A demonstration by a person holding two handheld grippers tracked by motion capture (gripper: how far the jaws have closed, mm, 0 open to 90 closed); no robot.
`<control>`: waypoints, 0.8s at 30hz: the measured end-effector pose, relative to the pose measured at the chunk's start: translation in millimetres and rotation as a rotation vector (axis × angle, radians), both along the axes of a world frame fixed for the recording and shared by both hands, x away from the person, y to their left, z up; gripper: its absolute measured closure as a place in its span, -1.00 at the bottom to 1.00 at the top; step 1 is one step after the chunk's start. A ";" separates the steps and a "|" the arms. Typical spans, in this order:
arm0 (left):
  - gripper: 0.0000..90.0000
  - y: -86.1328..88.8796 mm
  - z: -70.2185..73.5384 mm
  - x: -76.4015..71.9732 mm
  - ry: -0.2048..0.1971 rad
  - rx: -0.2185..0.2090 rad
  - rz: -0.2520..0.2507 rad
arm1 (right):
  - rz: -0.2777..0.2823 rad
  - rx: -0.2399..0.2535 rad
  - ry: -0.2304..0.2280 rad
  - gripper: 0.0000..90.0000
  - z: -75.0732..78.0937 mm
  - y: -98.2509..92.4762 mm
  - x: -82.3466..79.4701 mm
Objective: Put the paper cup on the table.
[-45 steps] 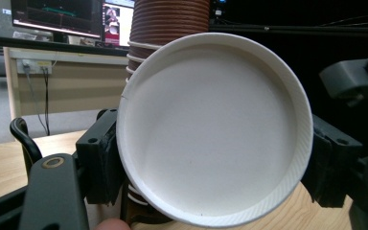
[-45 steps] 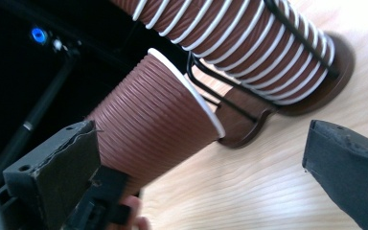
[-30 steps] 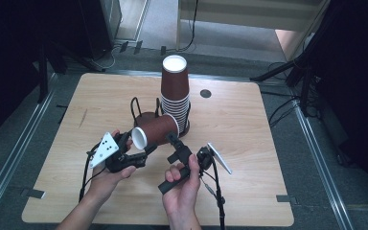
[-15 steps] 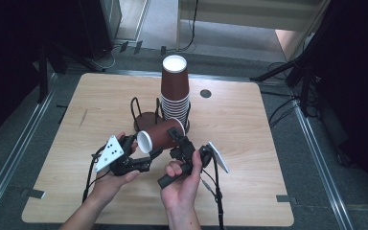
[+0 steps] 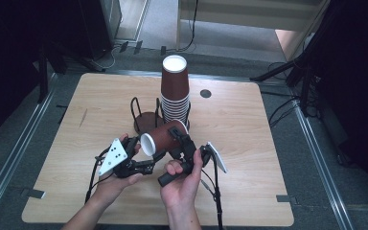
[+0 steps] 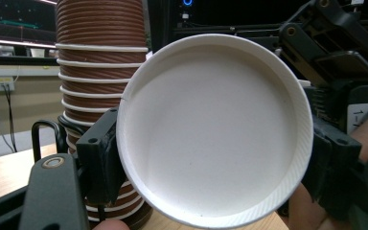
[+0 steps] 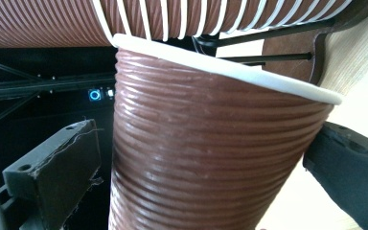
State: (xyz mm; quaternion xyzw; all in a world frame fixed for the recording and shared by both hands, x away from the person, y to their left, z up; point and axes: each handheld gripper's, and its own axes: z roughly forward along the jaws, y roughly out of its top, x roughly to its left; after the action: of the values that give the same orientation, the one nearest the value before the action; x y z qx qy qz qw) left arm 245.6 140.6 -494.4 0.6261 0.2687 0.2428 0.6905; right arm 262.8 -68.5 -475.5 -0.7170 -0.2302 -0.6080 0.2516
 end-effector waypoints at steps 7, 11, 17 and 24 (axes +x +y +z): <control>-0.48 -1.5 -1.0 -0.6 -0.001 0.003 -0.008 | 0.005 0.020 0.012 -1.00 -0.9 1.5 2.8; -0.48 -2.8 -1.3 -1.3 -0.002 0.008 -0.019 | 0.003 0.019 0.028 -0.97 -1.8 1.6 4.5; -0.47 -3.0 -1.0 -1.5 -0.005 0.006 -0.021 | 0.002 0.035 0.033 -0.89 -4.9 -1.4 8.8; -0.48 -1.3 -0.2 -1.4 0.000 0.007 -0.019 | 0.008 0.062 0.027 -0.81 -5.9 -2.0 9.8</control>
State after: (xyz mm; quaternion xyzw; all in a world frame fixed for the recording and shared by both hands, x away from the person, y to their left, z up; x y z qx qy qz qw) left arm 244.3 139.3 -494.5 0.6311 0.2619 0.2374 0.6905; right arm 272.7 -70.5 -481.5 -0.7161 -0.2106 -0.6041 0.2792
